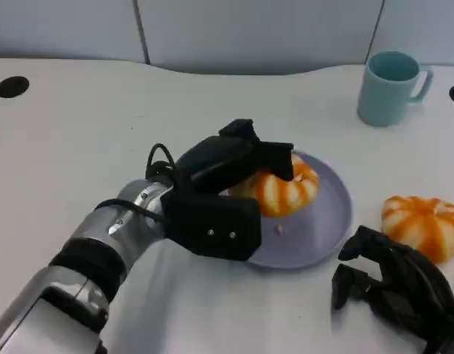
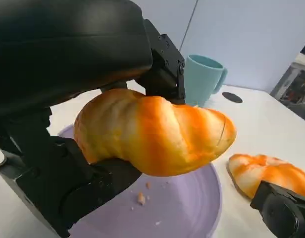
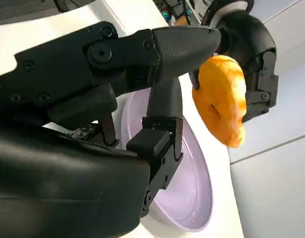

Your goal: Grasp the bread from the table and place it into the plate.

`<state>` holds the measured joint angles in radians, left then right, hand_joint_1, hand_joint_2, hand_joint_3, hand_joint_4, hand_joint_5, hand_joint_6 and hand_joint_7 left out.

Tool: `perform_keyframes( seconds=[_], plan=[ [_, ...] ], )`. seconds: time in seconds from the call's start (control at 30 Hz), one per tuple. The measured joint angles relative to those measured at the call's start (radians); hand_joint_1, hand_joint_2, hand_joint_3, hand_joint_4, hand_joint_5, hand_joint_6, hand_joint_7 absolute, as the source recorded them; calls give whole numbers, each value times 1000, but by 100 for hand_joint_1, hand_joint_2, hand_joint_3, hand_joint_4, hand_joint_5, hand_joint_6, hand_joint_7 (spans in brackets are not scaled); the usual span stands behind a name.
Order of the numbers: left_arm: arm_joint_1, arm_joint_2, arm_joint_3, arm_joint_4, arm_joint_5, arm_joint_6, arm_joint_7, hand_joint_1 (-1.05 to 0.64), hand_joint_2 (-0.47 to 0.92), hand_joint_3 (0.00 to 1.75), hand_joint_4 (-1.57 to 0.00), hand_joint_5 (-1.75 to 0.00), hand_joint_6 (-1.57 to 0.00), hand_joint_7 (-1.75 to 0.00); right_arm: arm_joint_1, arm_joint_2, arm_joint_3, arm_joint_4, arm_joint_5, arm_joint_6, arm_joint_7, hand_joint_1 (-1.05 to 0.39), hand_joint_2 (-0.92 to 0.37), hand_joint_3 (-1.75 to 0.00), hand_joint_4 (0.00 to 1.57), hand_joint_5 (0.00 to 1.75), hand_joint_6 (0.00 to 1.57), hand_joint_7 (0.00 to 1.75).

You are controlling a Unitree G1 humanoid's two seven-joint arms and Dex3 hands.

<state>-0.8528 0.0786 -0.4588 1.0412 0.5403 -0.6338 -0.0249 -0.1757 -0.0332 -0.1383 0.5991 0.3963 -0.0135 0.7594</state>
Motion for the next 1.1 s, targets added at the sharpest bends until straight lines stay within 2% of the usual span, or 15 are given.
perform_keyframes(
  seconds=[0.53,0.57,0.6,0.63,0.67,0.7,0.8,0.87,1.0,1.1],
  plan=[
    [0,-2,-3,0,1,21,-16,-34,36,168,-105,-175,-90,-175,0,0,0,0,1,3,1,-53,-92,-29,74,165,68,120],
    [0,-2,-3,0,1,21,-16,-47,54,117,-56,-129,-47,-120,0,0,0,0,1,2,1,-53,-92,-29,74,165,68,120],
    [-1,-1,-7,-4,8,33,-18,-58,76,64,-25,-100,-20,-83,1,0,-1,0,1,3,2,-52,-92,-28,74,165,68,120],
    [-2,0,-14,-11,21,63,-30,-65,84,47,-13,-83,-10,-65,1,0,-1,-1,2,3,2,-52,-92,-28,74,165,69,120],
    [-2,4,-27,-22,41,96,-40,-71,88,39,-6,-68,-5,-53,1,0,-1,-1,3,5,2,-53,-92,-28,75,165,69,121],
    [-2,7,-37,-32,55,126,-50,-77,90,38,-3,-50,-2,-41,2,0,-1,-3,3,9,2,-53,-92,-28,75,165,69,121],
    [-2,17,-51,-68,82,197,-70,-82,92,38,0,-30,0,-29,3,0,-1,-8,3,16,1,-53,-92,-28,74,164,69,121],
    [-2,24,-59,-91,88,229,-76,-83,92,38,0,-26,0,-26,5,0,-1,-12,3,16,-2,-53,-92,-28,74,164,69,121],
    [-1,28,-70,-121,95,259,-90,-90,92,43,0,-6,0,-13,8,0,0,-19,2,19,-8,-54,-92,-27,74,165,69,121],
    [-1,31,-75,-139,99,275,-94,-95,92,47,0,-1,0,-2,12,0,3,-27,0,24,-15,-54,-92,-27,74,164,68,120]
  ],
)
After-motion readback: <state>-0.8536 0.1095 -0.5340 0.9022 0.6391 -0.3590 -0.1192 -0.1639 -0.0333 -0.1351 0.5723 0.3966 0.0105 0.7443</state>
